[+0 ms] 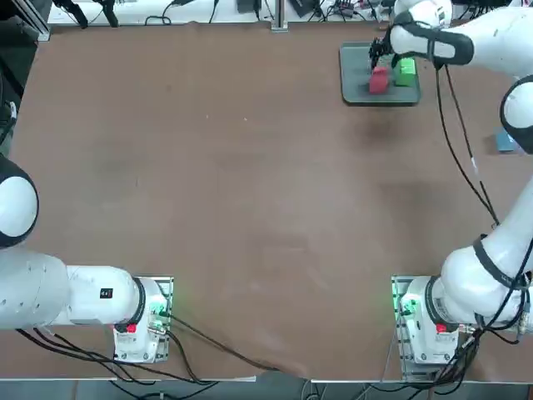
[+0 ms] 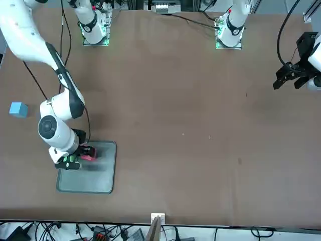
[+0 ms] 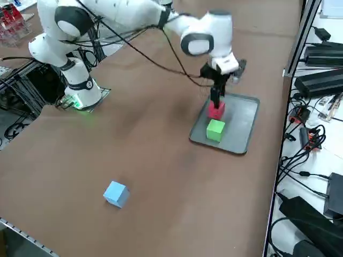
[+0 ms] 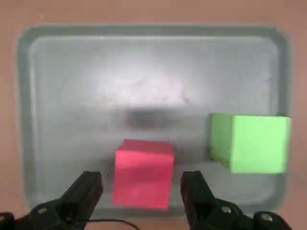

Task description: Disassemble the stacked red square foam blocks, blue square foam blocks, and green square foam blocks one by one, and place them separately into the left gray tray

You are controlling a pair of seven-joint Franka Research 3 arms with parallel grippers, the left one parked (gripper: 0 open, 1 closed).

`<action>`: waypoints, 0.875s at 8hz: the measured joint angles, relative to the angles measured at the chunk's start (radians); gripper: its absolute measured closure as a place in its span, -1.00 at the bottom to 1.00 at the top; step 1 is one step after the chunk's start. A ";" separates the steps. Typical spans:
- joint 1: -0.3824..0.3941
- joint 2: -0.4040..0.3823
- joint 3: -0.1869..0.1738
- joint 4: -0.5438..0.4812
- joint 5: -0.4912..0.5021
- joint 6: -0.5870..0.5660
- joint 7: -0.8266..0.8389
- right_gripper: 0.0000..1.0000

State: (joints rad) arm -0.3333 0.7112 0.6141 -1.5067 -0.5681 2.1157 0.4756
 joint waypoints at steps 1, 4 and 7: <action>0.000 -0.061 0.007 0.001 0.011 -0.075 0.000 -1.00; -0.031 -0.204 -0.003 0.002 0.188 -0.228 0.002 -1.00; -0.122 -0.293 -0.007 -0.008 0.221 -0.401 -0.025 -1.00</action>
State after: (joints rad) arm -0.4554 0.4183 0.6070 -1.5150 -0.3471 1.7143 0.4511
